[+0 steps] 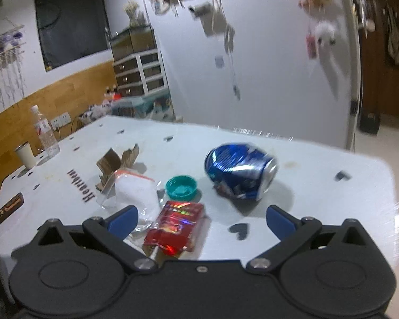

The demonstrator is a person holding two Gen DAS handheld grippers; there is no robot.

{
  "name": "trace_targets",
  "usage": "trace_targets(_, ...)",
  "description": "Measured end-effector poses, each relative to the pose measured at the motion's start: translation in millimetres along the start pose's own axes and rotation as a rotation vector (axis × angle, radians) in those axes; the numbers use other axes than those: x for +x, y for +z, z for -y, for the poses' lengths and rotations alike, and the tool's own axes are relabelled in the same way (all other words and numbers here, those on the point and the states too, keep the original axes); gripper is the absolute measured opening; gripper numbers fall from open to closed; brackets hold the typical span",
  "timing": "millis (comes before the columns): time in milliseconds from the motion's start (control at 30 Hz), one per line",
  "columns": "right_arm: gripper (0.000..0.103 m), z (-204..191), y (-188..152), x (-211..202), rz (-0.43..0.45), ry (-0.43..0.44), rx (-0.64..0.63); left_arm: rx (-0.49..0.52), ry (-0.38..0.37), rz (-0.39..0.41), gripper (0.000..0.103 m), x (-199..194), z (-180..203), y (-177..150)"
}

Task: Collect trash
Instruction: 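Grasp the yellow cardboard box with left tool while right tool grasps red snack box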

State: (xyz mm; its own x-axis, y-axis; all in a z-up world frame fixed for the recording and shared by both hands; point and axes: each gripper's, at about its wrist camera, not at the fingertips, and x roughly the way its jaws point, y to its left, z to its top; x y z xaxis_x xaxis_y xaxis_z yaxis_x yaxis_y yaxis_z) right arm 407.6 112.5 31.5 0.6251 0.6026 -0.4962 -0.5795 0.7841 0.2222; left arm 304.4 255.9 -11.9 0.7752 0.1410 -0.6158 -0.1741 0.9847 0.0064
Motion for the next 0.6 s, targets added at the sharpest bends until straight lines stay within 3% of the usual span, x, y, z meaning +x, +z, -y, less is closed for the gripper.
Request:
trace_targets(233, 0.103, -2.9, -2.0, 53.7, -0.102, 0.026, 0.128, -0.051, -0.005, 0.012, 0.103, -3.2, -8.1, -1.3)
trace_targets(367, 0.102, -10.9, -7.3, 71.5, -0.141, 0.007, 0.124, -0.05, -0.006, 0.009, 0.103, -2.9, -7.8, -1.0)
trace_targets(567, 0.079, -28.0, -13.5, 80.0, -0.155, 0.03, 0.066, 0.01, -0.031, -0.015, 0.103, -2.6, 2.6, -3.0)
trace_targets(600, 0.071, -29.7, -14.4, 80.4, -0.158, 0.031, 0.059, 0.011, -0.033, -0.016, 0.103, -2.7, 2.7, -3.5)
